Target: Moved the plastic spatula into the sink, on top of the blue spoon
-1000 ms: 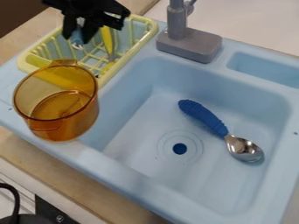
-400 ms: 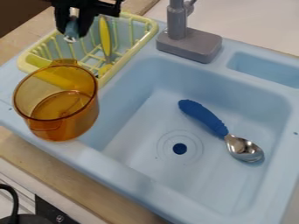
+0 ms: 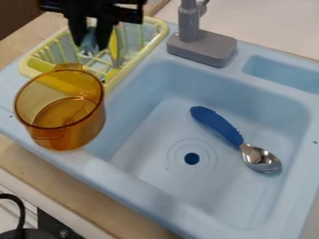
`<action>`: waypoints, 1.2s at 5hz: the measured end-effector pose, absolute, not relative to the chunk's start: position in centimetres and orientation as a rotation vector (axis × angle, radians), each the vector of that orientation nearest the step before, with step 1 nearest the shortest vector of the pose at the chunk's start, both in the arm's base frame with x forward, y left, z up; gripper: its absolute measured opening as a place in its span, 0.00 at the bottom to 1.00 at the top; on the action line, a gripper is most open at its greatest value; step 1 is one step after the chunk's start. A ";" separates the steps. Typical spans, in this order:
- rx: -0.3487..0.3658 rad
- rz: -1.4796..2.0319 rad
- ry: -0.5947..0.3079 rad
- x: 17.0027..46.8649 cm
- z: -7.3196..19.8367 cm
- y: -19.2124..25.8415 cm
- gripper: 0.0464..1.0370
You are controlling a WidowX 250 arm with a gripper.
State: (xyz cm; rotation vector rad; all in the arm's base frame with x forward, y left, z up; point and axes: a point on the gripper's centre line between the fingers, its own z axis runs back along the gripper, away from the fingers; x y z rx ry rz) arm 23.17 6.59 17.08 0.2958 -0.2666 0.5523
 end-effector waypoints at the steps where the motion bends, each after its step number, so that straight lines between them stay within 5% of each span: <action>1: 0.259 0.513 -0.294 22.6 16.9 4.6 0.19; 3: 0.189 0.455 -0.349 21.1 16.5 0.5 0.19; 6: -0.070 0.063 -0.313 18.1 16.2 -4.7 0.19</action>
